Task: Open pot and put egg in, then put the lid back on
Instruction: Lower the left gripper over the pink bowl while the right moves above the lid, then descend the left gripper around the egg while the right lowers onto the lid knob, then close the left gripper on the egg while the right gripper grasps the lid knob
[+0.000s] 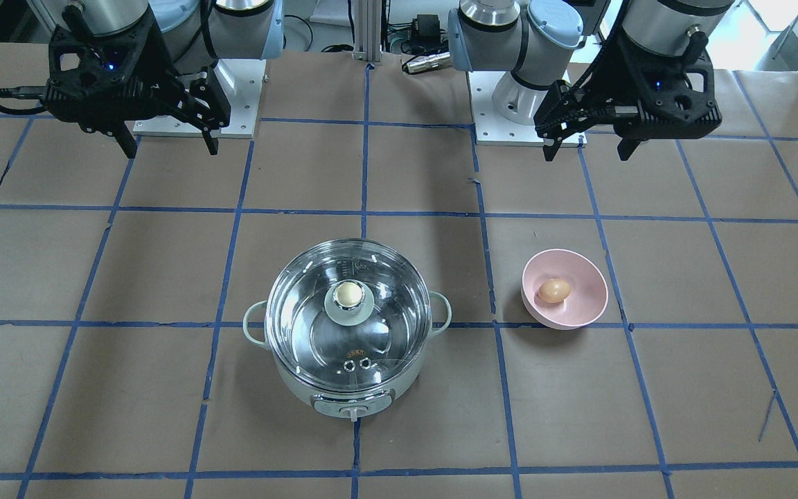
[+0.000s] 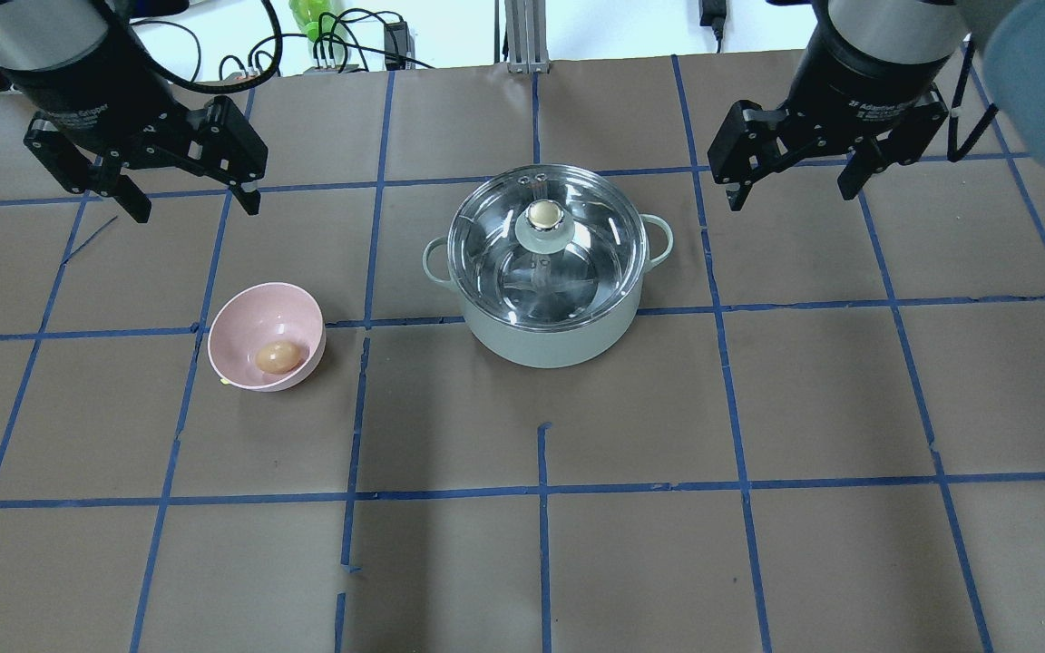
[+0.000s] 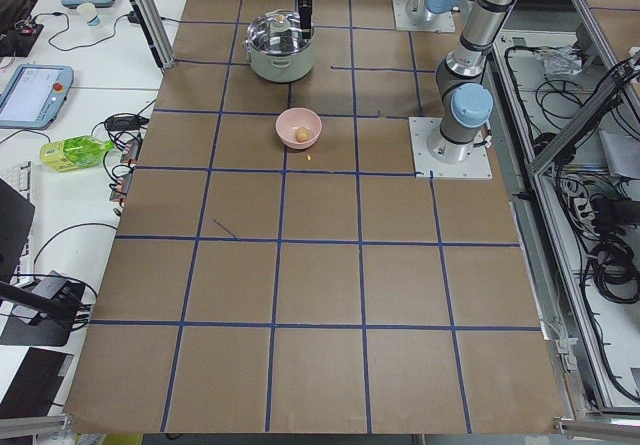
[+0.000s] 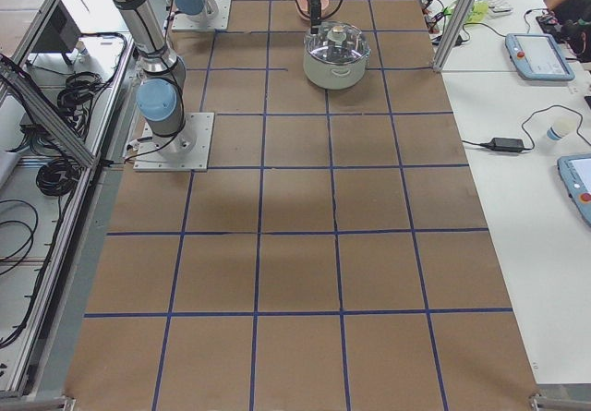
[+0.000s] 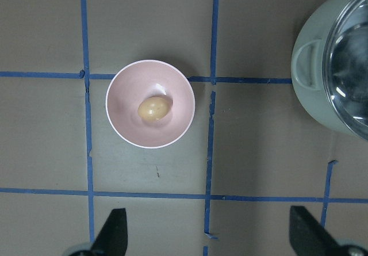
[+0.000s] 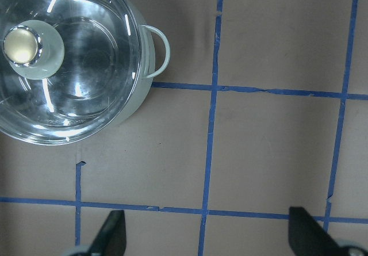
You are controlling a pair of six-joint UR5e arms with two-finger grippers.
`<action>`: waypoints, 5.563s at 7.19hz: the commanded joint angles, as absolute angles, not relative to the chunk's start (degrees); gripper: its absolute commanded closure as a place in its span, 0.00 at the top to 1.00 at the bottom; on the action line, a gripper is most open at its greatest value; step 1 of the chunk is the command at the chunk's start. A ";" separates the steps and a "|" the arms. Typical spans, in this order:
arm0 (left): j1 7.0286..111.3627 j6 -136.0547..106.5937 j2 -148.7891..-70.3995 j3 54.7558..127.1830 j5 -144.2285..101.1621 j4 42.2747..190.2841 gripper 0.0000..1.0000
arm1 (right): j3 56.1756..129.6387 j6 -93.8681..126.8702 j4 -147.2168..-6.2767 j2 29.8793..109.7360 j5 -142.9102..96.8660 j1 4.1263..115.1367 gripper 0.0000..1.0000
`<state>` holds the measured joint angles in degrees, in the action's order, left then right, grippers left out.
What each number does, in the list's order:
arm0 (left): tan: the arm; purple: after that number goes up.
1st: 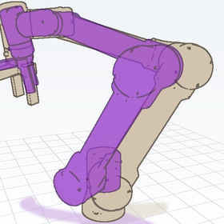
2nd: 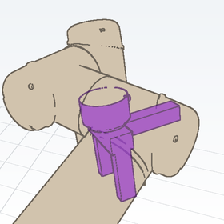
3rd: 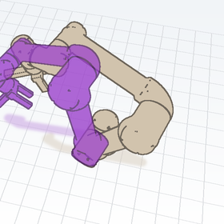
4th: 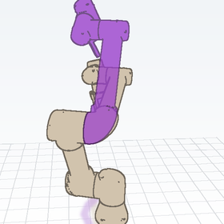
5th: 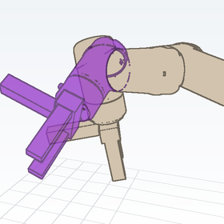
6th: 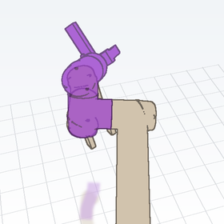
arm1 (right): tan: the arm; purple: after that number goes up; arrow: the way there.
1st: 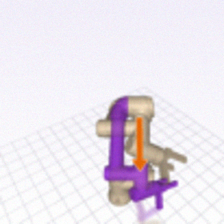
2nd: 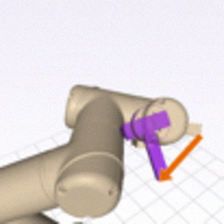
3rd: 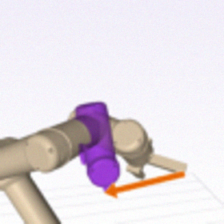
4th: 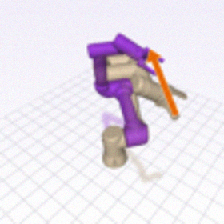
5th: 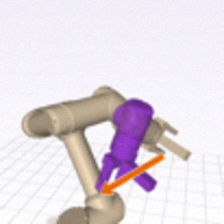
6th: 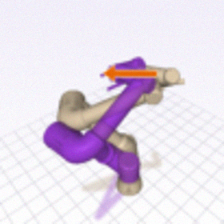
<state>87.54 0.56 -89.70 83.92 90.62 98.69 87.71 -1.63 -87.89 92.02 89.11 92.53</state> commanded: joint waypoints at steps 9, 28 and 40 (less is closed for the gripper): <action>83.86 15.62 -89.65 96.83 90.79 90.55 1.00 | 82.89 -1.07 -95.24 80.19 84.55 98.15 0.99; 77.52 67.15 -95.27 116.63 86.83 59.33 1.00 | 83.23 16.96 -113.29 64.95 88.77 109.60 0.70; 77.34 85.78 -103.88 116.64 90.52 49.74 1.00 | 82.79 16.00 -113.20 66.44 88.77 109.60 0.01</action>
<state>77.47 85.55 -102.53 117.59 89.98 49.71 82.87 16.13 -113.20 65.95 88.80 109.61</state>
